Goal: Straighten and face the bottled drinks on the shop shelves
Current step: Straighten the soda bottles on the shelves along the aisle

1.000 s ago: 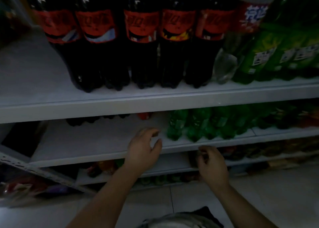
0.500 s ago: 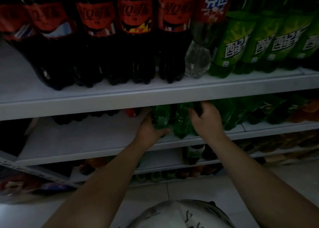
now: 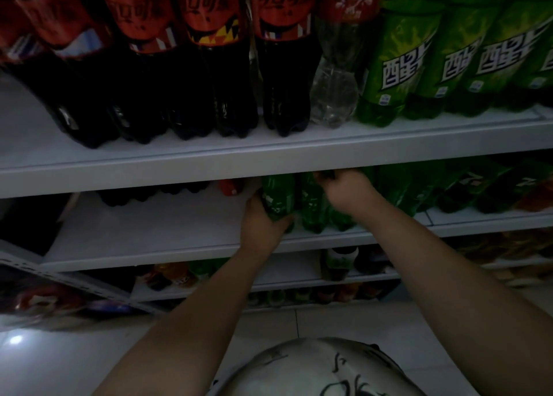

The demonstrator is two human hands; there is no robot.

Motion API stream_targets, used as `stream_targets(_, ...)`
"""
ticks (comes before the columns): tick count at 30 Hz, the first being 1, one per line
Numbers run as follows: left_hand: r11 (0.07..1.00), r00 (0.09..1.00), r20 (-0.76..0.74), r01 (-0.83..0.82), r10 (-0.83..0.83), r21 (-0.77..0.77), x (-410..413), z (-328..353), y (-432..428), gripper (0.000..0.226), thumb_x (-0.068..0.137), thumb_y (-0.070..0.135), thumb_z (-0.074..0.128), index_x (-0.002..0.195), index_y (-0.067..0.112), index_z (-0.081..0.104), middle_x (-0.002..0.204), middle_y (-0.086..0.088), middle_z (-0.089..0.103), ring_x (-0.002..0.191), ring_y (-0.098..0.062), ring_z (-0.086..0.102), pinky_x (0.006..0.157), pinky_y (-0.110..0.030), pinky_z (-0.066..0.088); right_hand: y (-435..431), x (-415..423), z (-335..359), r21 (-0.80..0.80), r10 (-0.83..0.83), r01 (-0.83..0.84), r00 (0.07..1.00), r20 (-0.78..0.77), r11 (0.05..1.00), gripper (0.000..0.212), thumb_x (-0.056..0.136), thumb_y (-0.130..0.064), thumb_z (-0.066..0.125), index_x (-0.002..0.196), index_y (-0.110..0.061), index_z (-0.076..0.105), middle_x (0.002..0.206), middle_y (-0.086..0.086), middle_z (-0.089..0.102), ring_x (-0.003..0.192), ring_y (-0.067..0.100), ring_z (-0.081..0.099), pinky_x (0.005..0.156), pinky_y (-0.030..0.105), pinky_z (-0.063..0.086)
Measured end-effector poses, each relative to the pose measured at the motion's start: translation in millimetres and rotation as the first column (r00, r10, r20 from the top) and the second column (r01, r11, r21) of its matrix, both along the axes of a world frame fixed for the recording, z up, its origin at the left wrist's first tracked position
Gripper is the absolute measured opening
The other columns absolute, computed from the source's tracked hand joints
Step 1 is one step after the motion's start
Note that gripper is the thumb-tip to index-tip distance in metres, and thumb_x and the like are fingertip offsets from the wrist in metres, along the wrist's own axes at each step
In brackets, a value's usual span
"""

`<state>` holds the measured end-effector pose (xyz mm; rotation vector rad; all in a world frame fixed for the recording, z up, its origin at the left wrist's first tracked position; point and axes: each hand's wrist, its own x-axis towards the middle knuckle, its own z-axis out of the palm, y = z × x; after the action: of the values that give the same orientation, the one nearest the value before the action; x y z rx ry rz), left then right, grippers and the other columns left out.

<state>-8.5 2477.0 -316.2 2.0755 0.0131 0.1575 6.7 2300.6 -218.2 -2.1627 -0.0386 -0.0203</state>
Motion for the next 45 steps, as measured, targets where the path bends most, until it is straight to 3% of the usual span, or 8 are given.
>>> stream_targets(7, 0.998, 0.996, -0.066, 0.062, -0.063, -0.005, -3, -10, 0, 0.073, 0.076, 0.023, 0.076, 0.138, 0.021, 0.038, 0.116, 0.013, 0.048, 0.099, 0.007, 0.045, 0.08, -0.001, 0.035, 6, -5, 8, 0.364, -0.158, 0.133, 0.986, 0.042, 0.922, 0.058, 0.072, -0.024, 0.081, 0.123, -0.012, 0.056, 0.125, 0.006, 0.059, 0.119, 0.018, 0.051, 0.107, 0.03, 0.036)
stream_targets(11, 1.0, 0.996, -0.086, 0.002, -0.004, -0.019, -4, -13, 1, 0.076, 0.07, 0.031, 0.083, 0.135, 0.021, 0.044, 0.113, 0.015, 0.053, 0.1, 0.0, 0.051, 0.08, -0.01, 0.04, 1, 1, 9, 0.186, -0.109, 0.128, 0.988, -0.105, 0.974, 0.04, 0.082, -0.028, 0.072, 0.117, -0.011, 0.06, 0.118, 0.006, 0.063, 0.111, 0.021, 0.056, 0.101, 0.03, 0.041)
stream_targets(18, 0.998, 0.997, -0.079, 0.019, -0.014, 0.063, 0, -16, -12, 0.077, 0.067, 0.035, 0.084, 0.131, 0.014, 0.047, 0.123, -0.009, 0.054, 0.109, -0.023, 0.054, 0.09, -0.029, 0.046, -8, -1, 15, 0.235, -0.044, 0.074, 0.991, -0.13, 0.969, 0.016, 0.089, -0.023, 0.064, 0.102, -0.016, 0.059, 0.078, -0.005, 0.059, 0.055, 0.005, 0.056, 0.053, 0.017, 0.046)
stream_targets(23, 0.997, 0.989, -0.127, 0.077, -0.075, 0.018, -1, -17, -6, 0.071, 0.073, 0.031, 0.081, 0.132, 0.015, 0.045, 0.121, 0.002, 0.056, 0.105, -0.008, 0.051, 0.082, -0.013, 0.039, -6, -5, 10, 0.223, -0.044, 0.041, 0.999, 0.011, 0.974, 0.037, 0.082, -0.026, 0.072, 0.115, -0.017, 0.057, 0.109, 0.004, 0.062, 0.101, 0.019, 0.059, 0.082, 0.016, 0.048)
stream_targets(28, 0.999, 0.985, -0.167, 0.043, -0.041, 0.007, -1, -17, -9, 0.075, 0.068, 0.036, 0.084, 0.13, 0.014, 0.047, 0.12, -0.001, 0.06, 0.101, -0.011, 0.056, 0.086, -0.02, 0.045, -8, -2, 10, 0.207, -0.045, 0.054, 0.998, -0.05, 0.977, 0.042, 0.086, -0.025, 0.068, 0.122, -0.008, 0.056, 0.113, 0.015, 0.062, 0.08, 0.021, 0.058, 0.095, 0.045, 0.048)
stream_targets(33, 0.999, 0.989, -0.147, 0.038, -0.032, 0.034, -5, -20, -14, 0.075, 0.069, 0.034, 0.084, 0.13, 0.013, 0.047, 0.124, -0.004, 0.059, 0.112, -0.019, 0.056, 0.089, -0.021, 0.042, -34, -18, 14, 0.154, 0.066, -0.062, 0.998, -0.015, 0.986, 0.03, 0.086, -0.028, 0.067, 0.115, -0.019, 0.059, 0.097, -0.003, 0.065, 0.05, 0.0, 0.057, 0.052, 0.014, 0.047)
stream_targets(41, 0.94, 0.947, 0.142, -0.307, 0.287, 0.15, -44, 18, -30, 0.051, 0.077, 0.033, 0.07, 0.121, 0.012, 0.056, 0.1, -0.004, 0.059, 0.084, -0.017, 0.056, 0.072, -0.027, 0.047, -124, -68, 7, -0.078, -0.208, 0.27, 0.868, 0.451, 0.96, 0.017, 0.087, -0.019, 0.066, 0.102, -0.012, 0.07, 0.084, -0.003, 0.066, 0.07, 0.01, 0.06, 0.064, 0.02, 0.045)
stream_targets(45, 0.962, 0.969, 0.238, -0.123, 0.063, 0.243, -57, 55, -73, 0.019, 0.084, 0.014, 0.064, 0.101, 0.007, 0.071, 0.084, -0.009, 0.069, 0.075, -0.026, 0.064, 0.068, -0.027, 0.048, -134, -55, 6, -0.097, -0.267, 0.363, 0.818, 0.509, 0.927, 0.027, 0.086, -0.018, 0.067, 0.11, -0.004, 0.064, 0.092, -0.001, 0.056, 0.086, -0.001, 0.046, 0.076, 0.011, 0.033)
